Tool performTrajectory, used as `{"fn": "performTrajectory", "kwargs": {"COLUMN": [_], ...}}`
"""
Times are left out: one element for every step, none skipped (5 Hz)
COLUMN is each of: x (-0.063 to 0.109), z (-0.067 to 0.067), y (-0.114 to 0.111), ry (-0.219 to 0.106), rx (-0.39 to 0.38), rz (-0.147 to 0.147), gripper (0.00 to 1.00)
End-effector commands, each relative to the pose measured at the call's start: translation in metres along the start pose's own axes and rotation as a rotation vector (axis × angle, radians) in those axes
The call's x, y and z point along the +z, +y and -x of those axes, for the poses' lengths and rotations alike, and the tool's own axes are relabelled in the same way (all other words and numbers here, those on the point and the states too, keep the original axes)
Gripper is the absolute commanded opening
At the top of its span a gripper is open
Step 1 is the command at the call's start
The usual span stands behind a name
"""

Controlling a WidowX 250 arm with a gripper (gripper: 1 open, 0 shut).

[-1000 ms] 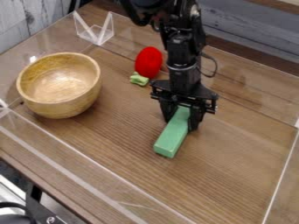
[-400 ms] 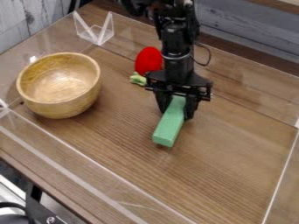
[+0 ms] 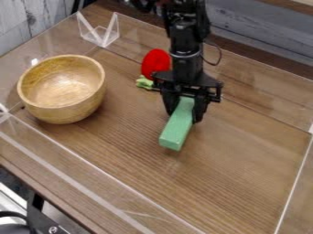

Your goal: Remove the green block from the brown bowl and put it on the table

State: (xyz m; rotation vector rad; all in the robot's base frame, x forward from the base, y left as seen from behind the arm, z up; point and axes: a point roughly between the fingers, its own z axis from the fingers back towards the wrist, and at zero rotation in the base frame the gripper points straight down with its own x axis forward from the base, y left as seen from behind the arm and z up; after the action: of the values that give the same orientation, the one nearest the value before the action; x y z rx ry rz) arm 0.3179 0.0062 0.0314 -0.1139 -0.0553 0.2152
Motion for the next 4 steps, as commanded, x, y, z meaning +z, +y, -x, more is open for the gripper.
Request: {"fn": "performTrajectory", "kwargs": {"x": [0.025, 0.026, 0.013, 0.033], "z": [-0.02, -0.027, -0.028, -0.026], "y": [-0.003, -0.006, -0.003, -0.007], "ry": [-0.079, -0.081, -0.077, -0.098], "rx": [0.039, 0.077, 0.065, 0.078], "rz": [0.0, -0.01, -0.017, 0.009], "gripper": [0.0, 0.0, 0.0, 0.0]}}
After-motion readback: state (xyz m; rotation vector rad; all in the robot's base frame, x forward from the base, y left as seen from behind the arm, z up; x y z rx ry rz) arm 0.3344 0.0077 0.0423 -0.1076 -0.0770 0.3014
